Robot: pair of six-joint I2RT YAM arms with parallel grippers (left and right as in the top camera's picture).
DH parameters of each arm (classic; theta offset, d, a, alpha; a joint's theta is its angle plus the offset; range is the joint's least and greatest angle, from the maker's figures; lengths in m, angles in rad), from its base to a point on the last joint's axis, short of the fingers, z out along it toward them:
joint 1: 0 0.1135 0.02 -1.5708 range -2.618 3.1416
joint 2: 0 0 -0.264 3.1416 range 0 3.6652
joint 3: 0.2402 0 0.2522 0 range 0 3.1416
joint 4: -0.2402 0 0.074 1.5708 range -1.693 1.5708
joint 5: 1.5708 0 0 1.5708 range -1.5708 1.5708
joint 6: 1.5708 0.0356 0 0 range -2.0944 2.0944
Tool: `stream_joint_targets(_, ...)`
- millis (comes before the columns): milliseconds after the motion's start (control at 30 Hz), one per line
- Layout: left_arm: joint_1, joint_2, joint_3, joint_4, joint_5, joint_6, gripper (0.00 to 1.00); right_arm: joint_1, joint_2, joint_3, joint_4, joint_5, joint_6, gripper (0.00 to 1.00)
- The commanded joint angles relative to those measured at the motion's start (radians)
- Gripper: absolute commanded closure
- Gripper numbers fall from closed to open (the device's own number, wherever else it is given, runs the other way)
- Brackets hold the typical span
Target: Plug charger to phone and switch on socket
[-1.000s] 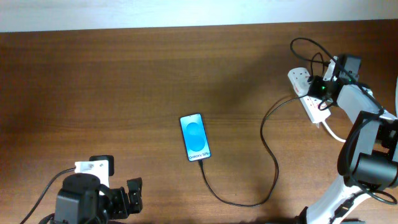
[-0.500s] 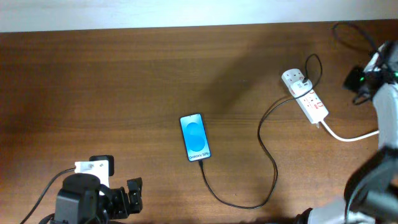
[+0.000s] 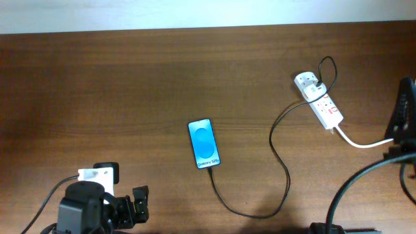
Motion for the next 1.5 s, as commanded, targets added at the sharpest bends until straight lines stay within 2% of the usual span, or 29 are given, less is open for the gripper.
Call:
stream_joint_targets(0, 0.004, -0.004, 0.001, 0.001, -0.006, 0.001, 0.01, 0.003, -0.183, -0.039, -0.007, 0.031, -0.054, 0.42)
stream_joint_targets(100, 0.004, -0.004, 0.001, 0.001, -0.006, 0.001, 0.01, 0.002, -0.452, -0.112, -0.011, 0.083, -0.055, 0.32)
stream_joint_targets(200, 0.004, -0.004, 0.001, 0.001, -0.006, 0.001, 0.01, 0.005, -0.699, -0.238, -0.077, 0.368, -0.107, 0.28)
stream_joint_targets(267, 0.004, -0.004, 0.001, 0.001, -0.006, 0.001, 0.01, 0.017, -0.694, -0.242, -0.025, 0.372, -0.1, 0.17)
stream_joint_targets(300, 0.004, -0.004, 0.001, 0.001, -0.006, 0.001, 0.01, 0.009, -0.695, -0.257, -0.048, 0.365, -0.023, 0.02)
stream_joint_targets(367, 0.004, -0.004, 0.001, 0.001, -0.006, 0.001, 0.01, 0.006, -0.695, -0.348, -0.085, 0.352, 0.023, 0.02)
stream_joint_targets(467, 0.004, -0.004, 0.001, 0.001, -0.006, 0.001, 0.01, 0.018, -0.695, -0.454, -0.362, 0.111, 0.152, 0.02)
stream_joint_targets(500, 0.004, -0.004, 0.001, 0.0, -0.006, 0.001, 0.01, 0.023, -0.695, -0.486, -0.363, 0.089, 0.094, 0.02)
stream_joint_targets(633, 0.004, -0.004, 0.001, 0.001, -0.006, 0.001, 0.01, 0.023, -0.695, -0.758, -0.002, 0.072, 0.096, 0.02)
stream_joint_targets(767, 0.004, -0.004, 0.001, 0.001, -0.006, 0.001, 0.01, 0.023, -0.699, -1.13, 0.225, -0.01, 0.096, 0.02)
stream_joint_targets(933, 0.004, -0.004, 0.001, 0.001, -0.006, 0.001, 0.01, 0.023, -0.699, -1.381, 0.469, 0.056, 0.096, 0.02)
stream_joint_targets(1033, 0.004, -0.004, 0.001, 0.001, -0.006, 0.001, 0.01, 0.023, -0.699, -1.456, 0.489, 0.058, 0.096, 0.02)
stream_joint_targets(1067, 0.004, -0.004, 0.001, 0.001, -0.006, 0.001, 0.01, 0.023, -0.699, -1.468, 0.447, 0.056, 0.096, 0.02)
stream_joint_targets(1467, 0.004, -0.004, 0.001, 0.001, -0.006, 0.001, 0.01, 0.023, -0.698, -1.468, 0.42, 0.057, 0.096, 0.02)
